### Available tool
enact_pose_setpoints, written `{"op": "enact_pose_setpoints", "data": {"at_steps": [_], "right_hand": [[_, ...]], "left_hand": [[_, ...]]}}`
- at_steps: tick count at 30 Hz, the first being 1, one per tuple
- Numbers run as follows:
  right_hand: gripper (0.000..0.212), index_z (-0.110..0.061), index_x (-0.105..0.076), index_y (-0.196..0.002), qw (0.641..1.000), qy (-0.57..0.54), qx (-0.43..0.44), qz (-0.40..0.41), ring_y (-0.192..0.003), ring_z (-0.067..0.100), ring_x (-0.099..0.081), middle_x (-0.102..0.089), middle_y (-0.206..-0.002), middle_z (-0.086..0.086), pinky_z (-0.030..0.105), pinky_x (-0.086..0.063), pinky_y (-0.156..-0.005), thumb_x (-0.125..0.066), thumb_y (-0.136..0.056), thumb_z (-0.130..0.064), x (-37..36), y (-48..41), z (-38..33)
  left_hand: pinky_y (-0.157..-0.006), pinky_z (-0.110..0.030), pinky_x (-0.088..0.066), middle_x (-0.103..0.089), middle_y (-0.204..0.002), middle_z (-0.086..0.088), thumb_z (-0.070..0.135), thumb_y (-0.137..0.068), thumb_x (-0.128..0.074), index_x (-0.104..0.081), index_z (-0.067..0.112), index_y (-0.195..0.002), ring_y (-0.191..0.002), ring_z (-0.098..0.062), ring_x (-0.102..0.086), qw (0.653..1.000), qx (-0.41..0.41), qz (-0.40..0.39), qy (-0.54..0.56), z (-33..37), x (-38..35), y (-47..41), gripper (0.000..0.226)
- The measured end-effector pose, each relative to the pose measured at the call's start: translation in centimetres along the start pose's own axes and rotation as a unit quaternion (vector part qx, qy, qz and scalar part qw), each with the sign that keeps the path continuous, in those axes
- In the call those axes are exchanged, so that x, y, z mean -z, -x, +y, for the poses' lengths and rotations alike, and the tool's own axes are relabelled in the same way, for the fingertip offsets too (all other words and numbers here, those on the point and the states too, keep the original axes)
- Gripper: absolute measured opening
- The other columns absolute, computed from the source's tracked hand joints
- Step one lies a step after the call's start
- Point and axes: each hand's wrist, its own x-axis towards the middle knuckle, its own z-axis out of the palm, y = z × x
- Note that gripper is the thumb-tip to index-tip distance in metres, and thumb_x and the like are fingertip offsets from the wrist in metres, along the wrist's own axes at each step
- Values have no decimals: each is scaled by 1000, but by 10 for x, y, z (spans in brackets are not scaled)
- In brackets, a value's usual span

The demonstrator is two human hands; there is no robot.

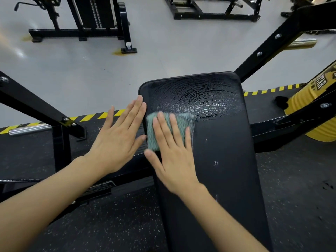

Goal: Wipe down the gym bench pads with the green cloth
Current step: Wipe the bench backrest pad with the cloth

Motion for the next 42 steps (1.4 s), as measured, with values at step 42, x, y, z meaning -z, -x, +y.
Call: {"op": "enact_pose_setpoints", "data": {"at_steps": [42], "right_hand": [[71,-29,-6,-155,989,12,-133,71,-149,11,8,0,-163,-11,54,3,-119,-15,-94,-63,42,-62,121]], "left_hand": [[-116,-58,-8,3,-165,-2,50,-98,-17,-5,9,-156,-151,-15,3,1000,9,6,-7,28,-3,-7,72]]}}
